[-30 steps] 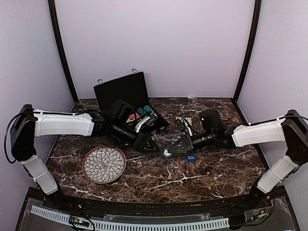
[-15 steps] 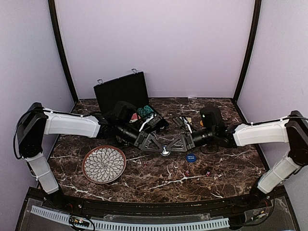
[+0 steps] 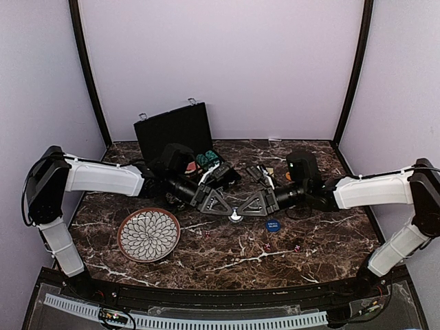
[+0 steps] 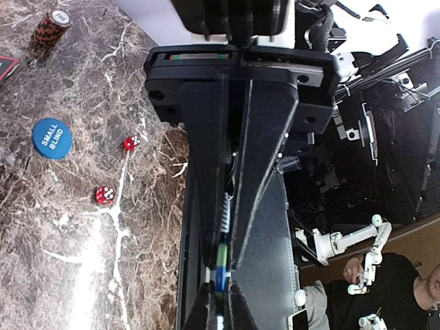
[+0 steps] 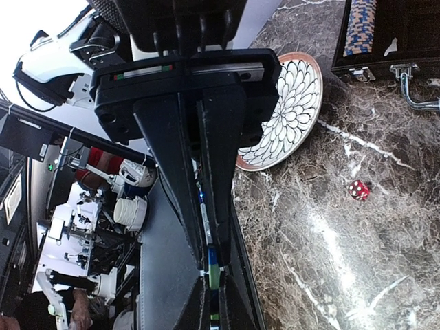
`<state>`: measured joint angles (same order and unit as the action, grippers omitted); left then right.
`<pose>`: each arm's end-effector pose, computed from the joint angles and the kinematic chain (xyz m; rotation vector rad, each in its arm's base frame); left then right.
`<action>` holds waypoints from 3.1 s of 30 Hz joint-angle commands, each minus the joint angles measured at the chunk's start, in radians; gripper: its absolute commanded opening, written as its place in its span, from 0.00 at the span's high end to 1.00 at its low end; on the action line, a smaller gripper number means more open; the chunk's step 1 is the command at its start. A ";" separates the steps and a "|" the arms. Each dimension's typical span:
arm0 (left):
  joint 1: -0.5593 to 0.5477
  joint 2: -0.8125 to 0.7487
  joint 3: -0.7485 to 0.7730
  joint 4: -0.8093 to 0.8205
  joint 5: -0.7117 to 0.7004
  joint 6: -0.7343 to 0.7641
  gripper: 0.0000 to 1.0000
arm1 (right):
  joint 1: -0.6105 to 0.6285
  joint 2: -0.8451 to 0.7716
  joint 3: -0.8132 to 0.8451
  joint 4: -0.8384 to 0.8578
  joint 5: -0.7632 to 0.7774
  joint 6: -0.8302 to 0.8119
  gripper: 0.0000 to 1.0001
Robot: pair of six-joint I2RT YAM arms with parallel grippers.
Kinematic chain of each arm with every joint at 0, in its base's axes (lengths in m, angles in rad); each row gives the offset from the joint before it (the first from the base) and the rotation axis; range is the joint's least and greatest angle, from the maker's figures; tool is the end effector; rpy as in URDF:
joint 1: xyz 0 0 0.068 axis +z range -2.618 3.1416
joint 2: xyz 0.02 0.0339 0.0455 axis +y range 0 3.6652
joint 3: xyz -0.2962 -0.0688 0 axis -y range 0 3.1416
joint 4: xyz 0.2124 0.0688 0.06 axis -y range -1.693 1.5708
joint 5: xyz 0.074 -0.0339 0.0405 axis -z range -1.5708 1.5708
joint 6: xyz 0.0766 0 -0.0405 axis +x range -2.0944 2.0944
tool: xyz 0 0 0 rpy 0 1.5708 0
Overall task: Pack up texas hold em set
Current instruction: Pass from the right arm to the left, then place the poker chip in the slot, then pick up the pile of poker chips from the pile of poker chips.
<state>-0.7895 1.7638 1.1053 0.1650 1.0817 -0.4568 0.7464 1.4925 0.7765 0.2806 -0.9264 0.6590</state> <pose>0.2184 -0.3163 0.2696 1.1307 2.0170 -1.8204 0.1825 0.2522 0.2640 -0.7960 2.1669 1.7449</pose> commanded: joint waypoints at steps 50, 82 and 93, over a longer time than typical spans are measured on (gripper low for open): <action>0.164 0.553 0.876 -0.644 -0.978 0.687 1.00 | -0.206 -0.126 -0.083 -0.215 0.170 -0.044 0.28; 0.165 0.382 0.815 -0.638 -0.986 0.612 0.56 | -0.219 -0.134 0.176 -0.758 0.778 -0.231 0.21; 0.164 0.162 0.595 -0.555 -0.974 0.553 0.26 | -0.280 0.115 0.394 -0.994 1.049 -0.385 0.12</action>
<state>-0.6258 1.9980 1.7618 -0.4248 0.0944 0.1219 0.4889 1.5391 1.1202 -0.6121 -0.0029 0.3454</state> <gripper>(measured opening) 0.722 0.877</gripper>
